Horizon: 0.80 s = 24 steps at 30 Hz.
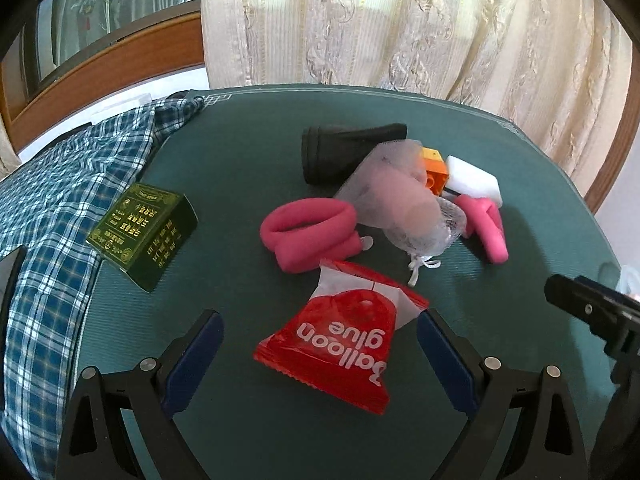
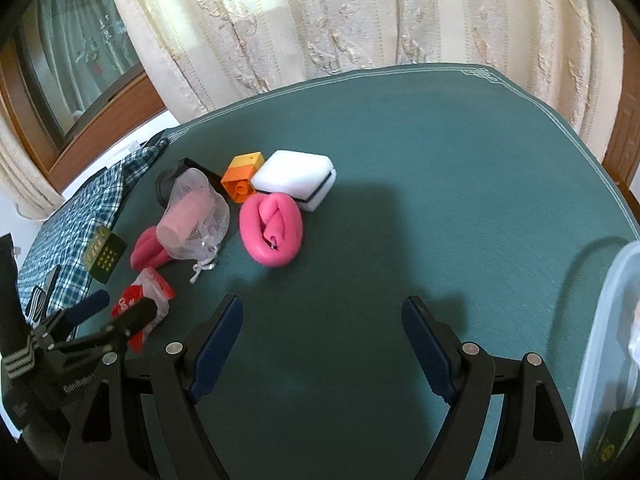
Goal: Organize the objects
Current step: 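Move the left gripper back and grasp the red Balloon glue packet, then grasp the coiled pink foam tube with the right gripper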
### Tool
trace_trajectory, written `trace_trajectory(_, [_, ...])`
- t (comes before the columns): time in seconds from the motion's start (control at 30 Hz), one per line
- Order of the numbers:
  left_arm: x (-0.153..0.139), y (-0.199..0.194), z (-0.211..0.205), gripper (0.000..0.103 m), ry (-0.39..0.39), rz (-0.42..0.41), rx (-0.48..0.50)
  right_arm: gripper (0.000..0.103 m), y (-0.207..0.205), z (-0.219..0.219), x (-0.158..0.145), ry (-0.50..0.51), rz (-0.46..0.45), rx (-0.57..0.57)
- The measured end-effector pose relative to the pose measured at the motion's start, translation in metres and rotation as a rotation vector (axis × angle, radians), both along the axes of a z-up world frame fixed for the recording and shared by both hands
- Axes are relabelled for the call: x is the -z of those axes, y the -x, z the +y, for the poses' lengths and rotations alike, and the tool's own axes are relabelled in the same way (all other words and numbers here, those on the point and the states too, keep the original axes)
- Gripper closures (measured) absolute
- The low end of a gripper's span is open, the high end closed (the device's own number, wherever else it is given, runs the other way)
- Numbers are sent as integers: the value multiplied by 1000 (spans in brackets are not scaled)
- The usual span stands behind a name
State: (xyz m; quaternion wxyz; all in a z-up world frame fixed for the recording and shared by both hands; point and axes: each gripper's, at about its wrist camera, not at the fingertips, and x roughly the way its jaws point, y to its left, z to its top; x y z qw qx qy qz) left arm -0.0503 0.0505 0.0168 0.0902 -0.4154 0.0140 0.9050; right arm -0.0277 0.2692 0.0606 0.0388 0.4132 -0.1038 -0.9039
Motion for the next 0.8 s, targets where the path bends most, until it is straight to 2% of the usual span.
trace_trajectory(0.1, [3,1,-1,6,-5,-4,0,20,8,-4,1,-6,3,-8])
trace_trajectory(0.17, [4,1,-1,11,-10,-8,4,20,15,-6,1,-10,5,-10])
trace_trajectory(0.4, [6,-1,-1,37,-21,-13,32,20,34,-14,0,-26,19,-18])
trace_trajectory(0.8, [6,0,-4,38,-35,-9,31,20,68,-32,5,-72,25,-48])
